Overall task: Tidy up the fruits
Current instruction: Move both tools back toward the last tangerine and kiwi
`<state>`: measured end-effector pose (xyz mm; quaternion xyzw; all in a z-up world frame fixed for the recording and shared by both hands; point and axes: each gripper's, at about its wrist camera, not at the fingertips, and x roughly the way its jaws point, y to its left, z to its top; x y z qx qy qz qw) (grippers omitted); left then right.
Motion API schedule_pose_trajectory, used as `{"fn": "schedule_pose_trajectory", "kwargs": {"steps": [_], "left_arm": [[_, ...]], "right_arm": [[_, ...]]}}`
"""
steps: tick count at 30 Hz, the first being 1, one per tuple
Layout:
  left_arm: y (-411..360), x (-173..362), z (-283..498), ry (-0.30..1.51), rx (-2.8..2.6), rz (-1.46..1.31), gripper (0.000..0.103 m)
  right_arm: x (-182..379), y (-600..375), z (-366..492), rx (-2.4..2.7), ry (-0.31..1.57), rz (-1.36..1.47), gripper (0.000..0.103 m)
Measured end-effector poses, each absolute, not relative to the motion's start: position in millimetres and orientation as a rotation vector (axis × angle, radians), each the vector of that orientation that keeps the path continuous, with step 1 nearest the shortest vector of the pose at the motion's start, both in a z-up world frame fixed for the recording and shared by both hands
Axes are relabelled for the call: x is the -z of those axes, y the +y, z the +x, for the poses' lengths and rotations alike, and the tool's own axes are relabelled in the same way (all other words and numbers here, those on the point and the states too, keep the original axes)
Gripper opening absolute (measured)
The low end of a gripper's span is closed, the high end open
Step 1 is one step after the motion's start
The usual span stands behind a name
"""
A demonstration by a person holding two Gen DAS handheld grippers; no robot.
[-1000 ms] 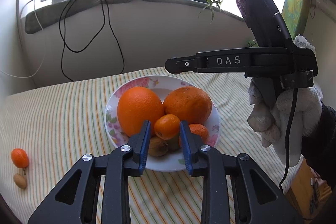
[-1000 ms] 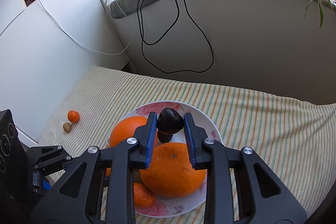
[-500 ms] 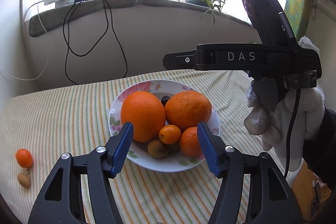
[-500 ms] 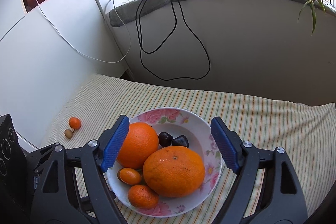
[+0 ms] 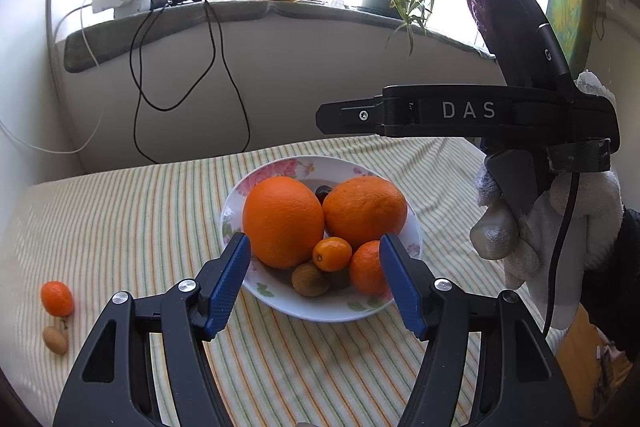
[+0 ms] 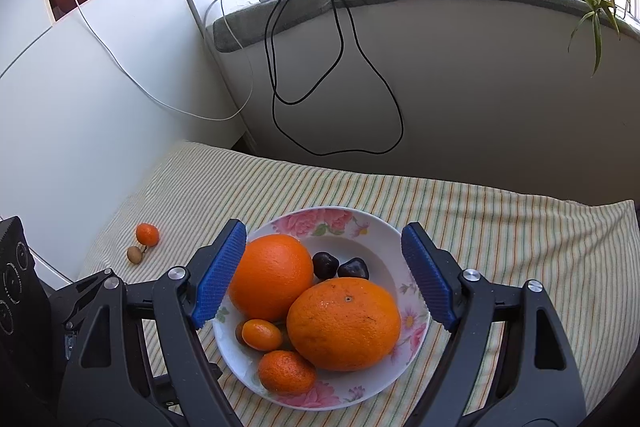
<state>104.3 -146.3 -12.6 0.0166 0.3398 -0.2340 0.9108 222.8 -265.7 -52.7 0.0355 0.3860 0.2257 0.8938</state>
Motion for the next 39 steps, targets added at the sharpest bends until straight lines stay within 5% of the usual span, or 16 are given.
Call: {"fn": "schedule_pose_trajectory", "kwargs": {"steps": [39], "left_arm": [[-46.0, 5.1, 84.0, 0.659, 0.305, -0.058, 0.067]], "right_arm": [[36.3, -153.9, 208.5, -0.645, 0.788, -0.008, 0.083]]}}
